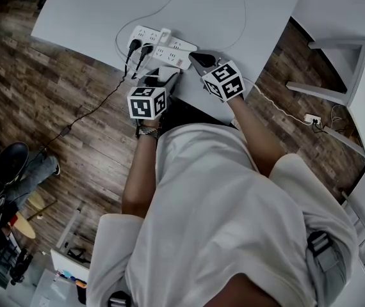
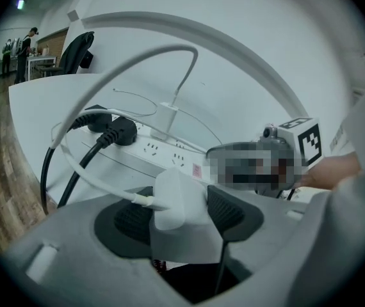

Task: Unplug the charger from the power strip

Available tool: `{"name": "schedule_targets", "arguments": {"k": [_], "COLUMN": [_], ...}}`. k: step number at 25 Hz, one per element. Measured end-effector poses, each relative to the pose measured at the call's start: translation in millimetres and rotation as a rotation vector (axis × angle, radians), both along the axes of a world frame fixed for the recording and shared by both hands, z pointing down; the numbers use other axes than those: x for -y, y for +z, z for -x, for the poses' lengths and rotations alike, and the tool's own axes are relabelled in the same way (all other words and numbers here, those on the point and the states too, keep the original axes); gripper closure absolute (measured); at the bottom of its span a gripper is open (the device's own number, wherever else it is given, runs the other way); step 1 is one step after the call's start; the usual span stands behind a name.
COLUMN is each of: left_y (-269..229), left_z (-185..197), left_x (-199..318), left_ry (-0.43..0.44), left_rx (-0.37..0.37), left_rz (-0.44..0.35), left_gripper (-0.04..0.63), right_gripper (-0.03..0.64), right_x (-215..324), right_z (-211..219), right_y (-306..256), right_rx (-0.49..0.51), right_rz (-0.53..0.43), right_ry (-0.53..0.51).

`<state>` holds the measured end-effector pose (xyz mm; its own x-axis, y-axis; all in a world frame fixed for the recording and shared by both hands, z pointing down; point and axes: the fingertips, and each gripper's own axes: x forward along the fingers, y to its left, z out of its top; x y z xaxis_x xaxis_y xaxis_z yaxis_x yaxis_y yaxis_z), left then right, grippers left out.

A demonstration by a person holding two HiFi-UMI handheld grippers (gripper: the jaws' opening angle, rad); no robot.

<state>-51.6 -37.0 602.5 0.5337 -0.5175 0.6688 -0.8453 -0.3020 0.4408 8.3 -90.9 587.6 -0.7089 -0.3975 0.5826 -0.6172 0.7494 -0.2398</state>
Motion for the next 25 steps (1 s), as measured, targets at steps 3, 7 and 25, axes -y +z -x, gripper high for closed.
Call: {"name": "schedule_targets", "arguments": {"k": [3, 7, 25], "left_y": [3.3, 6.9, 7.0], "left_z": [5.2, 9.8, 19.7], "left_x": [-2.1, -7.2, -26.0], "left_ry": [0.006, 0.019, 0.058], "left_rx": [0.024, 0.04, 0.083], "left_rz": [0.02, 0.039, 0.078], "left_gripper": [0.296, 0.205, 0.138], "right_gripper": [0.615, 0.615, 0.615], "right_x": [-0.1, -1.0, -20.4], "right_z": [-0.1, -0.7, -7.3], "right_y": [0.4, 0.2, -26.8], "right_rx": [-0.01, -0.026, 0.014], "right_rz": [0.008, 0.015, 0.023], "right_ry": [0.005, 0.015, 0.065]}}
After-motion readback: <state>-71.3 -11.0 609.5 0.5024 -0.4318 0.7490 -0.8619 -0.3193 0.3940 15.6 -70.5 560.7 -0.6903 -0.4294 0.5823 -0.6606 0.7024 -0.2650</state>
